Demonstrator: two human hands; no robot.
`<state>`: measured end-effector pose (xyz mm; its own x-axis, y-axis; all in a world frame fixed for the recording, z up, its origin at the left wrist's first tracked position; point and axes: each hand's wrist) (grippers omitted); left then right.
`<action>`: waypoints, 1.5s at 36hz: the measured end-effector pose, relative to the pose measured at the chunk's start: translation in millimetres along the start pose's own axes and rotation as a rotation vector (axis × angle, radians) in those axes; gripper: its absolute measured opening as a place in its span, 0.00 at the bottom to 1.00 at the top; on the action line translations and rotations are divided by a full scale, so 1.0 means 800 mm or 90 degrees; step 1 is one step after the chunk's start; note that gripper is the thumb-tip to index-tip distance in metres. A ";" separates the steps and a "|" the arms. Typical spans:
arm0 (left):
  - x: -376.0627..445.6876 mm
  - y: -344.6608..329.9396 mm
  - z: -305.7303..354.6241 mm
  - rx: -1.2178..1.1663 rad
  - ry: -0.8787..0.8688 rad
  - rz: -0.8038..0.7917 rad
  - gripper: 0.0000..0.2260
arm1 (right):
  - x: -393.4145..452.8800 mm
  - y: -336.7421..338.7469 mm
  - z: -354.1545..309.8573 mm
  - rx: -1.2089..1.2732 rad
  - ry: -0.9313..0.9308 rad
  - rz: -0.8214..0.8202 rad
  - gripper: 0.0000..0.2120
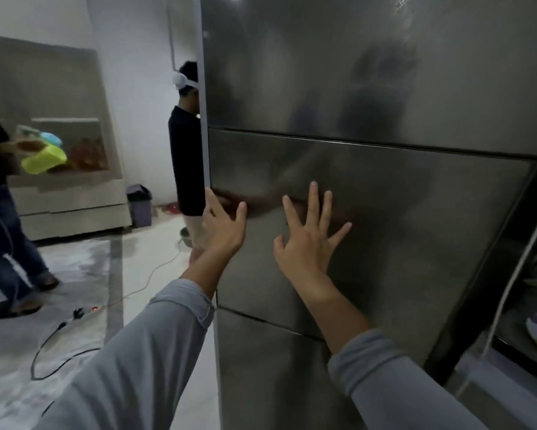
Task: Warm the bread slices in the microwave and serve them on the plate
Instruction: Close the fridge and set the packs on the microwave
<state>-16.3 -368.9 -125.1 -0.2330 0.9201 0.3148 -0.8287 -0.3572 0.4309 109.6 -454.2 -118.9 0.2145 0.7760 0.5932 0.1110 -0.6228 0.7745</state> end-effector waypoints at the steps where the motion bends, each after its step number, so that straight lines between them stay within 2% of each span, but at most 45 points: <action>1: 0.006 -0.004 0.003 -0.006 -0.008 -0.014 0.37 | 0.002 -0.002 0.002 -0.014 -0.006 -0.004 0.34; 7: 0.036 -0.040 0.013 -0.038 -0.007 -0.125 0.35 | 0.022 -0.011 0.022 -0.077 -0.033 -0.023 0.32; 14: 0.045 -0.099 0.046 -0.093 -0.056 -0.230 0.33 | 0.050 -0.019 0.056 -0.149 -0.049 -0.037 0.32; 24: 0.047 -0.170 0.079 -0.081 -0.123 -0.330 0.31 | 0.071 -0.023 0.092 -0.128 -0.064 -0.066 0.31; 30: 0.060 -0.207 0.100 -0.064 -0.168 -0.400 0.31 | 0.091 -0.028 0.112 -0.100 -0.111 -0.066 0.30; 37: 0.082 -0.227 0.105 -0.057 -0.166 -0.482 0.31 | 0.102 -0.041 0.124 -0.143 -0.117 -0.065 0.30; 43: 0.103 -0.225 0.087 -0.072 -0.182 -0.497 0.29 | 0.103 -0.046 0.118 -0.183 -0.136 -0.068 0.29; 50: 0.069 -0.230 0.089 -0.202 -0.134 -0.463 0.27 | 0.078 -0.040 0.117 -0.035 -0.191 -0.003 0.29; 54: 0.021 -0.240 0.084 -0.273 -0.128 -0.464 0.28 | 0.043 -0.032 0.126 0.001 -0.262 0.035 0.30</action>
<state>173.5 -295.3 -145.5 0.4913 0.8359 0.2449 -0.8660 0.4388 0.2397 211.9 -421.8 -140.4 0.5897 0.6368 0.4967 0.0902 -0.6632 0.7430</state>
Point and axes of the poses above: each hand's wrist, its own x-axis towards the middle knuckle, its own y-axis out of the back of the hand, z = x × y, and after that the axes turned 4 degrees about -x, right-handed
